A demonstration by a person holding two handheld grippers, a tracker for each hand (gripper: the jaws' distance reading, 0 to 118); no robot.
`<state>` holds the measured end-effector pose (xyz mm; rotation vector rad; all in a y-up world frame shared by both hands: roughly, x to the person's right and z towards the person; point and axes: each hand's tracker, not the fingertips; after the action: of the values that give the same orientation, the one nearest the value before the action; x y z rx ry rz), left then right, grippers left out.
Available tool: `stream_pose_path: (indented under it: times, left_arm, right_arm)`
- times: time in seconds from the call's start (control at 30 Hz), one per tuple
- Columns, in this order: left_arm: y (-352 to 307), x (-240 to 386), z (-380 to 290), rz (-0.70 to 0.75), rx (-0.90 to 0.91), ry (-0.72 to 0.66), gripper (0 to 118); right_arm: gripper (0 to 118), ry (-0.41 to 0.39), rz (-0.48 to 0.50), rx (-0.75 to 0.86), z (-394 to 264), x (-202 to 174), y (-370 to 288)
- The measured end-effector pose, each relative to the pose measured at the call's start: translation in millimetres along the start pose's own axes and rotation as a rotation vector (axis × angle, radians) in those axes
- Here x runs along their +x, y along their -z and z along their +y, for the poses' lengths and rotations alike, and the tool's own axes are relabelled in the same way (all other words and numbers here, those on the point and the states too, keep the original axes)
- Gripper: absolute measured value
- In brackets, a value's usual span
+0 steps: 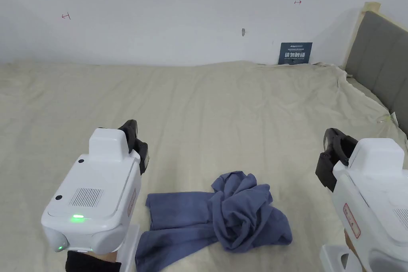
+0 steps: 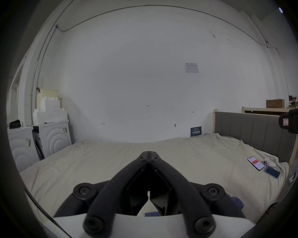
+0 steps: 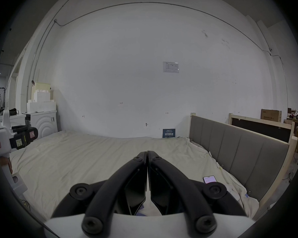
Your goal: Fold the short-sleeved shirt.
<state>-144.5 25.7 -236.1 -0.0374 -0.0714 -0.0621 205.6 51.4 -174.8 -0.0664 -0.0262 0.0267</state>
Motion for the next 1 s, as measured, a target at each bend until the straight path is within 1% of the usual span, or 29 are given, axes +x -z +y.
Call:
stream_pose_path:
  times: [0.3,0.37,0.47,0.6,0.67,0.8,0.87,0.9,0.97,1.0]
  left_arm:
    - [4,-4,-11,-0.003,-0.049,-0.014,0]
    - [8,-7,-13,-0.032,-0.128,-0.033,0]
    - [19,-10,-26,-0.077,-0.297,-0.068,0]
    - [33,-13,-57,-0.097,-0.508,-0.083,0]
    - [34,-12,-76,-0.116,-0.621,-0.114,0]
    - [31,-8,-108,-0.101,-0.769,-0.200,0]
    - [32,-6,-126,-0.094,-0.848,-0.202,0]
    - [34,-8,-138,-0.100,-0.883,-0.194,1]
    - [34,-9,-154,-0.099,-0.908,-0.230,11]
    - [35,-9,-160,-0.118,-0.939,-0.246,23]
  right_arm:
    - [1,0.006,0.011,0.008,-2,-3,-1]
    - [1,0.008,0.013,0.006,-3,-3,0]
    - [1,0.015,0.017,-0.001,-5,-3,0]
    - [1,0.009,0.020,-0.016,-10,-3,2]
    - [1,0.005,0.021,-0.025,-13,-3,4]
    - [1,0.004,0.022,-0.044,-18,-2,6]
    - [1,0.003,0.024,-0.054,-20,-1,7]
    - [1,0.000,0.025,-0.058,-21,-1,7]
    - [1,-0.009,0.027,-0.069,-24,-1,8]
    - [1,-0.010,0.027,-0.074,-26,-1,8]
